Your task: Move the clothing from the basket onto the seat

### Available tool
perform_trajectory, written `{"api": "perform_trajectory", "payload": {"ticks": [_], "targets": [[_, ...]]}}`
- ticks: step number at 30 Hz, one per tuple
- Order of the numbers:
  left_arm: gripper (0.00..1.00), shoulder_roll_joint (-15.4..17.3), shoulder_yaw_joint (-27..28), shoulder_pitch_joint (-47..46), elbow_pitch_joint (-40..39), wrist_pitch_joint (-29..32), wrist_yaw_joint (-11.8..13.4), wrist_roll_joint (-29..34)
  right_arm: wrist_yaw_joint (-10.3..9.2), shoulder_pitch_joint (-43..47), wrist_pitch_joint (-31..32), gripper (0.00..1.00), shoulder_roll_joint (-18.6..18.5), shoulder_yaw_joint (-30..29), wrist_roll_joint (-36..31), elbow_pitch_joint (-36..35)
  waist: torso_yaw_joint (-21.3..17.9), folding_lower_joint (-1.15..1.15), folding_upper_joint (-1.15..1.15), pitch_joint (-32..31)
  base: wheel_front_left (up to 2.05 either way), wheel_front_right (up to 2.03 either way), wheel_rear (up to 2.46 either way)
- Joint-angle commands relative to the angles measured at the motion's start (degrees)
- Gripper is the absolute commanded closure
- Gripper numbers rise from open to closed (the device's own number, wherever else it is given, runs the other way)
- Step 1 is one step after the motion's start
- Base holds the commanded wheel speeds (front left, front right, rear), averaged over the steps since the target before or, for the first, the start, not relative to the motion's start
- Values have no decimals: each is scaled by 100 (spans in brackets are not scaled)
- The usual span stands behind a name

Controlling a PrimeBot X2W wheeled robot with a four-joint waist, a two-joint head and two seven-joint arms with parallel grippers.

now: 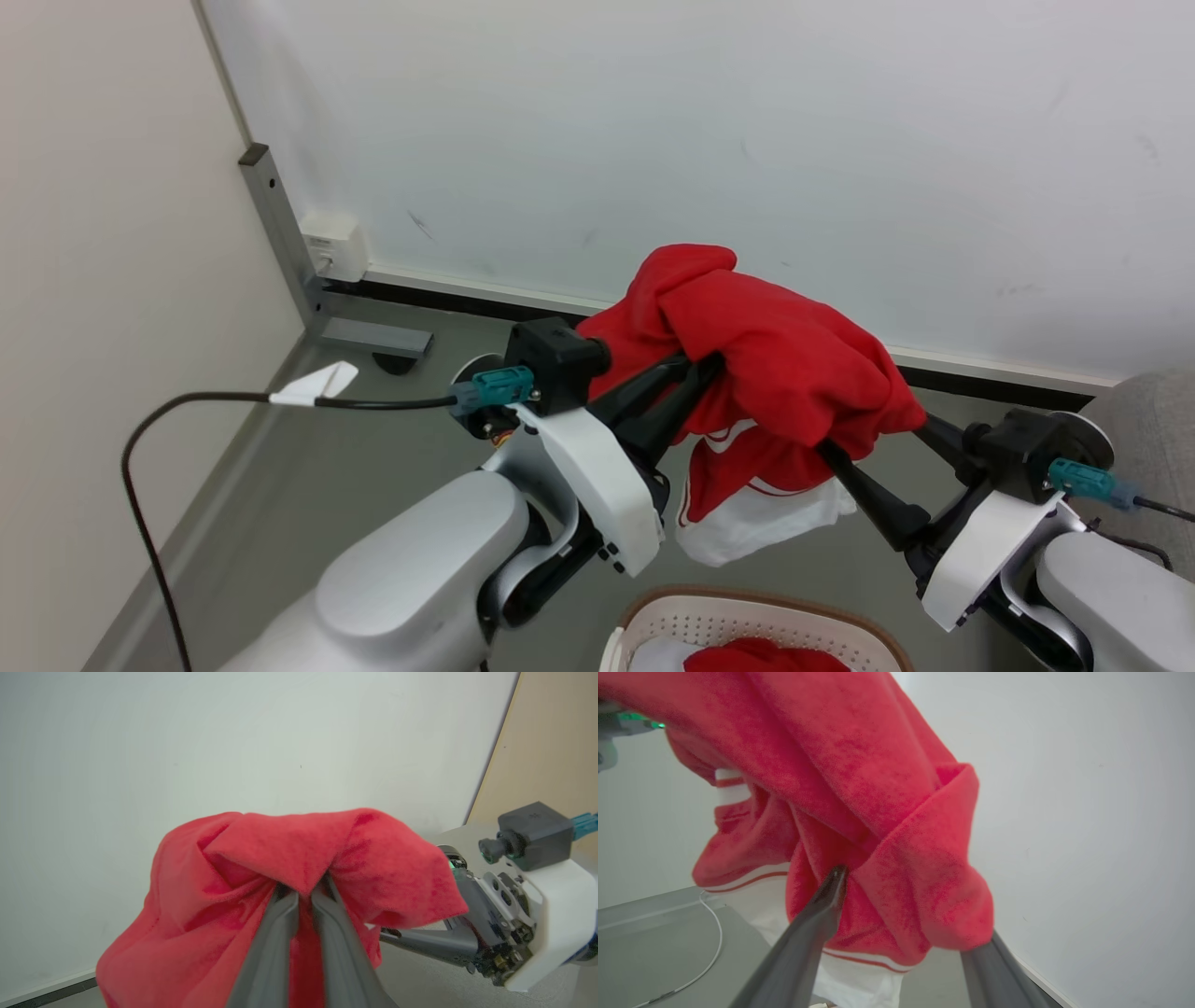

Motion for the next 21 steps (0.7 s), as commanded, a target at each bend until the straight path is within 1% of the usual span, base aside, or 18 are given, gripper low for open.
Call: {"api": "perform_trajectory", "payload": {"ticks": [1,4,9,13,14,15,16,17,18,21], "targets": [[100,-15,1,-11,-7,1,-1,68,-12,-185,5,0,-51,152,104,55,10,0,0,-3,0,0,0],[100,-33,-22,-25,-13,9,-6,70,-12,-328,5,0,-15,353,293,156,21,0,0,-2,0,0,0],[100,-42,-72,-26,-42,25,-19,71,-12,-477,5,0,184,628,448,386,16,0,0,9,0,0,0],[100,-57,-102,-27,-46,30,-26,59,-12,-503,5,0,375,699,530,526,15,0,0,18,0,0,0],[100,-59,-109,-27,-44,29,-30,54,-12,-516,5,18,414,668,525,533,18,0,0,20,0,0,0],[100,-59,-113,-26,-40,26,-35,48,-12,-506,4,43,448,601,536,539,21,0,0,20,0,0,0],[100,-56,-113,-22,-33,24,-36,36,-12,-477,5,62,474,522,537,542,22,0,0,21,0,0,0],[100,-50,-111,-19,-22,23,-35,23,-12,-434,5,98,499,443,516,533,26,0,0,22,0,0,0],[100,-41,-107,-15,-8,22,-33,9,-12,-376,5,100,517,394,484,532,29,0,0,22,0,0,0],[100,-13,-102,7,24,12,-26,-18,-12,-241,5,100,562,218,397,542,26,0,0,16,0,0,0]]}}
